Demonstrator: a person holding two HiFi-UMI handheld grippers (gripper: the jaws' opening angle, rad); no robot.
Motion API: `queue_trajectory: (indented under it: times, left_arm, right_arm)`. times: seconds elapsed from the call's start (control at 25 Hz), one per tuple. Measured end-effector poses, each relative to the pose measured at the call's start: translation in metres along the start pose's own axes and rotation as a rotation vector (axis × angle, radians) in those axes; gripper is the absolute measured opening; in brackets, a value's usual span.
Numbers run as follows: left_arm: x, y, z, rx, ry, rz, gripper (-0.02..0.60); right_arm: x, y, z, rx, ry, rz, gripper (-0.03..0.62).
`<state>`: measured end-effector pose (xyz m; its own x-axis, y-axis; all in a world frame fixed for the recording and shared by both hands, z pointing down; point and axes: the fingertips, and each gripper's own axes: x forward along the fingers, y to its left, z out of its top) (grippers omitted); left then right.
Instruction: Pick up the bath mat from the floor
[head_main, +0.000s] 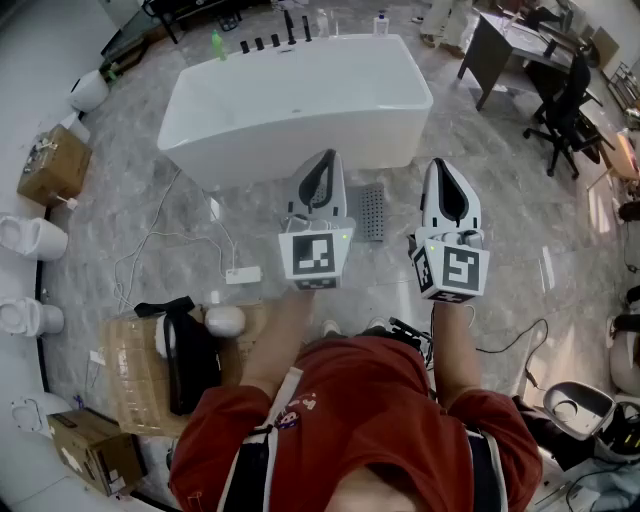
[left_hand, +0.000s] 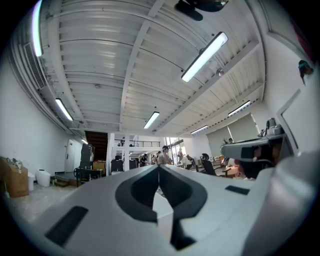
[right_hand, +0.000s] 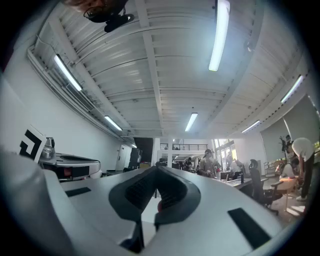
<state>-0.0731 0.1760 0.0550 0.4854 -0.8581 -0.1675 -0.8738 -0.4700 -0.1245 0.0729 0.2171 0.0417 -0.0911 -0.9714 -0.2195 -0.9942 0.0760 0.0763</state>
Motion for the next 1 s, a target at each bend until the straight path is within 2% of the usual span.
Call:
queue_trajectory:
  times: [0.12,0.4,0.64,0.8,1.0]
  left_arm:
    - [-0.003,0.007,0.005,0.022,-0.006,0.019,0.015]
    - [-0.001,-0.003,0.017,-0.002,-0.032,0.025,0.015]
    - [0.002,-0.007,0.006,0.029,0.002,0.038,0.015]
    - [0.009,-0.020,0.015,0.021,-0.008,0.030,0.015]
    - [0.015,-0.034,0.008,0.048,0.010,0.033,0.015]
  right_arm:
    - [0.003,0.004,0.006,-0.014,-0.007,0.004,0.012]
    - [-0.005,-0.003,0.012,-0.032,-0.002,0.020,0.012]
    - [-0.006,-0.017,0.017,-0.021,-0.002,0.027,0.012]
    - [-0.005,-0.031,0.015,0.018,0.003,0.022,0.012]
    - [-0.007,-0.048,0.009,0.026,-0.008,0.015,0.012]
